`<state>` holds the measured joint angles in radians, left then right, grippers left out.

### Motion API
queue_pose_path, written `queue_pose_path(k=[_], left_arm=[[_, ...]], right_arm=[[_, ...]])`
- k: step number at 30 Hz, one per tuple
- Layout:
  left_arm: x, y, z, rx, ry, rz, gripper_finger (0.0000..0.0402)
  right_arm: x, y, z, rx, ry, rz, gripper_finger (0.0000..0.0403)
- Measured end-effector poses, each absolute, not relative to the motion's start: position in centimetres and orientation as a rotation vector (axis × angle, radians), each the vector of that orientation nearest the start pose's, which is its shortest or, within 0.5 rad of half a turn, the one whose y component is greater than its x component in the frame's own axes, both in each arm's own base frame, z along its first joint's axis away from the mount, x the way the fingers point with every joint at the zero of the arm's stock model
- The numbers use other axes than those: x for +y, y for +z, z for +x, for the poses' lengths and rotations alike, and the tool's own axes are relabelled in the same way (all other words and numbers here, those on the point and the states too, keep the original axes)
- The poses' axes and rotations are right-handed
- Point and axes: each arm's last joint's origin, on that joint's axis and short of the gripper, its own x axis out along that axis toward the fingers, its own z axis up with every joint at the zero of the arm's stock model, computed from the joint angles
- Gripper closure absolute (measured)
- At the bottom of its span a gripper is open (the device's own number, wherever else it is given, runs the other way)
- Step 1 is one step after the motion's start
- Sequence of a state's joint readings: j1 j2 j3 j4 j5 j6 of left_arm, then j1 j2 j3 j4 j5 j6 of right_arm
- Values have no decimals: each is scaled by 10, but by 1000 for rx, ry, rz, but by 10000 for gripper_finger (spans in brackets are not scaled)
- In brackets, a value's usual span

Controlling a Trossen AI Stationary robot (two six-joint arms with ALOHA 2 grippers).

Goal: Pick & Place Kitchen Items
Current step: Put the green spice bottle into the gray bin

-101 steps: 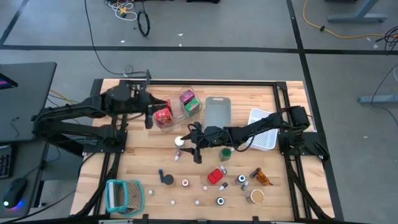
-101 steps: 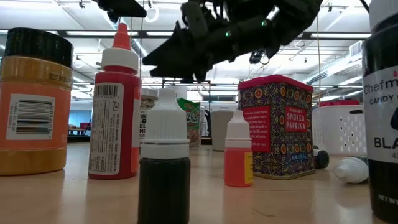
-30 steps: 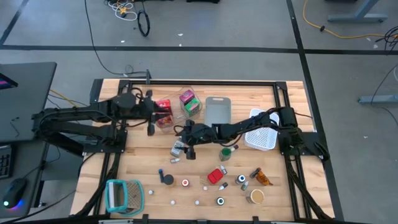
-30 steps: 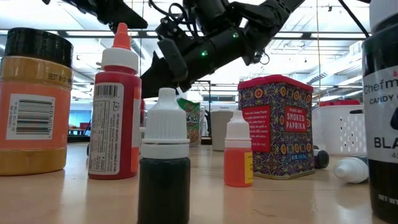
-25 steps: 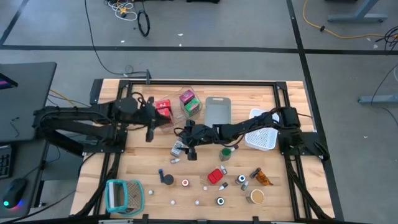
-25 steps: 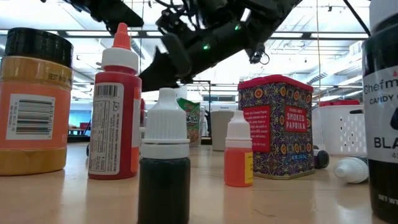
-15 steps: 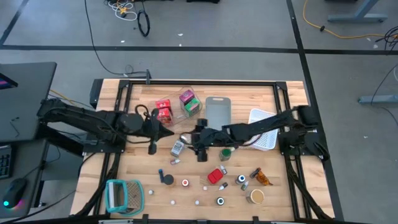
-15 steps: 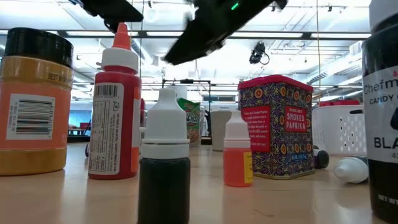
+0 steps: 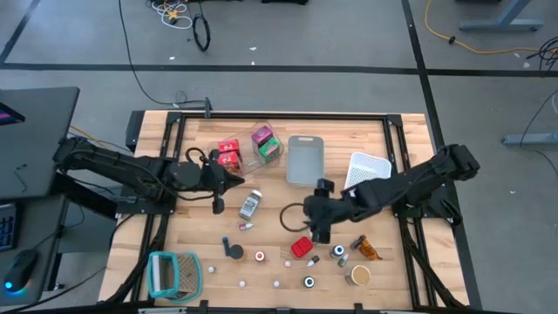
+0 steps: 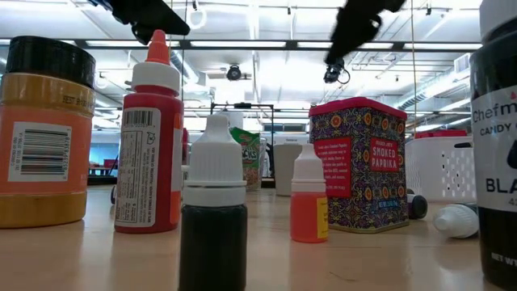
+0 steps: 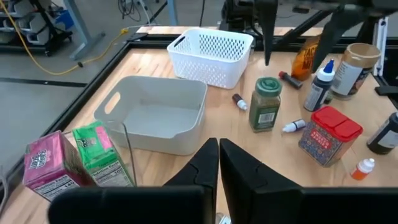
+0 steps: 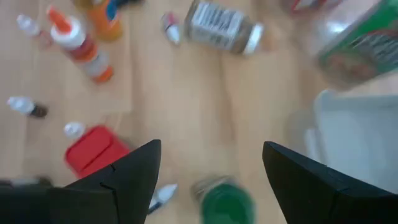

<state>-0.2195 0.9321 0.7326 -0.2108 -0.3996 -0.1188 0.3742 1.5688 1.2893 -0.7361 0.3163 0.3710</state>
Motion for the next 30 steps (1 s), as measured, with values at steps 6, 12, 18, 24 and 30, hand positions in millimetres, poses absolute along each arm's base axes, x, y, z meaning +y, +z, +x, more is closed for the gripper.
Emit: queue_pose_path(k=[6,12,18,24,30], left_arm=[[-33,288,199,379,202,1,389],[-33,288,199,379,202,0,389],[-33,288,199,379,202,0,390],[-33,288,199,379,202,-1,390],[-33,288,199,379,202,0,390]], right_arm=[[109,249,294,1015,-157,50,112],[99,223,287,1072,-219,71,112],[93,211,285,1077,-241,83,112],[93,207,288,1046,-214,126,118],[89,198,284,1067,-247,201,166]])
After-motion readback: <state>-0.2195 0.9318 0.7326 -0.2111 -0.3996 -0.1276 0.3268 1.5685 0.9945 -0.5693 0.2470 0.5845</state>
